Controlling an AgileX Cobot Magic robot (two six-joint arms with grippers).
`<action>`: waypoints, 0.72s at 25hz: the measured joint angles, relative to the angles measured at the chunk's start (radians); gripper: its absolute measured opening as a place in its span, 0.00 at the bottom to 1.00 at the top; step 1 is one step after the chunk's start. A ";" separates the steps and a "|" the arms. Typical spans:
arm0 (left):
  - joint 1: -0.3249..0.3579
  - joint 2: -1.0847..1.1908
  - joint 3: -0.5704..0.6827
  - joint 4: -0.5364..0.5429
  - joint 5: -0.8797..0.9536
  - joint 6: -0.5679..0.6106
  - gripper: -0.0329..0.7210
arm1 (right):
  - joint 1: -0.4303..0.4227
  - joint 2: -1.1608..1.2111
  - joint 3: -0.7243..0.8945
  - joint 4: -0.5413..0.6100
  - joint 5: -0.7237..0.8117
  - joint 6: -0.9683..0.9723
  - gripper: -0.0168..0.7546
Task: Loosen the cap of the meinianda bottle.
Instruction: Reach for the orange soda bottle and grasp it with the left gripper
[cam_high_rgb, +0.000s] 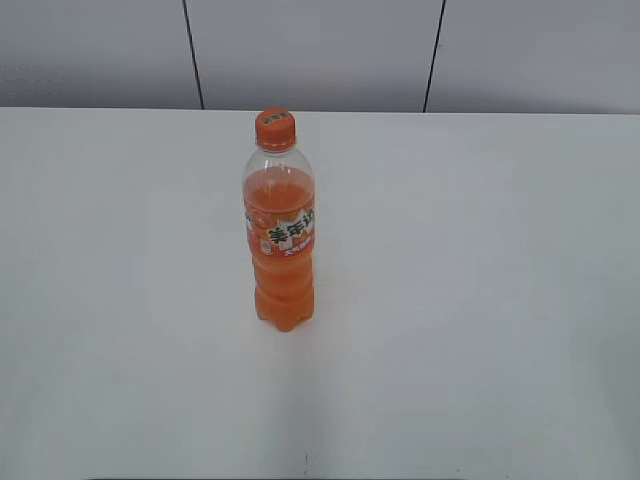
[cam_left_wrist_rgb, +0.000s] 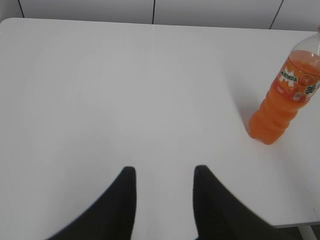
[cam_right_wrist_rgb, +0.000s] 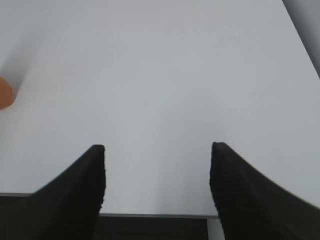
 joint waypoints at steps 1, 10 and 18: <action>0.000 0.000 0.000 0.000 0.000 0.000 0.37 | 0.000 0.000 0.000 0.000 0.000 0.000 0.66; 0.000 0.000 0.000 0.000 0.000 0.000 0.37 | 0.000 0.000 0.000 0.000 0.000 0.000 0.66; 0.000 0.000 0.000 0.000 0.000 0.000 0.37 | 0.000 0.000 0.000 0.000 0.000 0.000 0.66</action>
